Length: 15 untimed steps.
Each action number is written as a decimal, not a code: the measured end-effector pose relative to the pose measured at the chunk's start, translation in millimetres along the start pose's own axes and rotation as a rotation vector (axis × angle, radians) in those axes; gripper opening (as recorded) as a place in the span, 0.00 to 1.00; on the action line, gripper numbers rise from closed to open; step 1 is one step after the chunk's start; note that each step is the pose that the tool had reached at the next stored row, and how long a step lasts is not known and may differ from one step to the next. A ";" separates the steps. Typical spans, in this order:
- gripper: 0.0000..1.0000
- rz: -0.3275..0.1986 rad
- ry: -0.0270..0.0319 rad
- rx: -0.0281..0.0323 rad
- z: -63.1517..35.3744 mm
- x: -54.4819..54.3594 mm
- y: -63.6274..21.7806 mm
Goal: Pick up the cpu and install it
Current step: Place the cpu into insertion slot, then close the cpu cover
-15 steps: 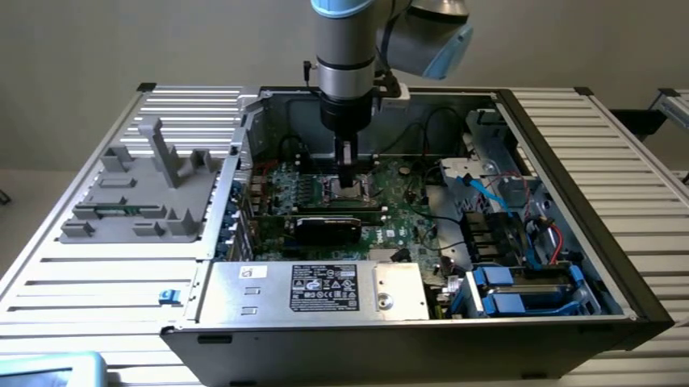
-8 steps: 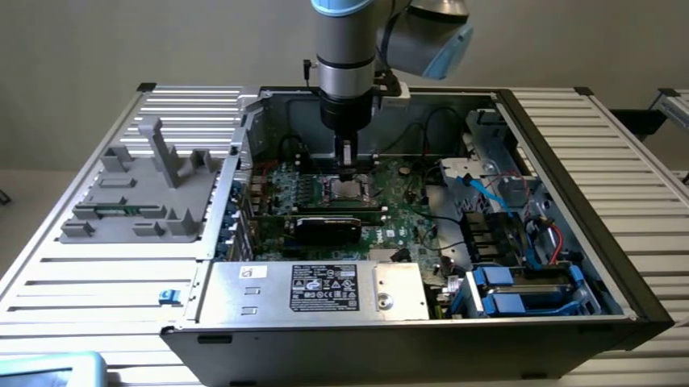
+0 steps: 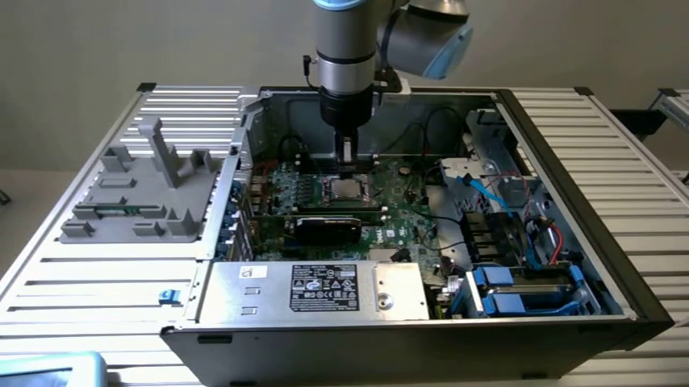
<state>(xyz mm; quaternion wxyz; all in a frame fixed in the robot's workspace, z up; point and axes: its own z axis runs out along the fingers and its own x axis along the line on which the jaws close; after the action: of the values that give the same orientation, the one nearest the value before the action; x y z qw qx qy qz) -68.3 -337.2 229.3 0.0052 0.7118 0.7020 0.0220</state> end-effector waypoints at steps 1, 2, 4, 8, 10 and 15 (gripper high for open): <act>0.11 0.000 -0.0001 0.0000 -2.5 0.0 0.0; 0.11 0.000 -0.0001 -0.0001 -4.4 -0.2 0.1; 0.11 0.000 -0.0002 0.0002 -6.9 -0.5 0.2; 0.11 0.000 0.0002 0.0006 -7.2 -0.7 0.4; 0.11 0.000 0.0000 0.0008 -7.3 -0.7 0.4; 0.11 0.000 0.0000 0.0008 -7.4 -0.7 0.4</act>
<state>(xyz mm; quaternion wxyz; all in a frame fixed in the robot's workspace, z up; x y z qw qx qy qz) -68.1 -338.0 236.7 0.0049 0.7119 0.7020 0.0217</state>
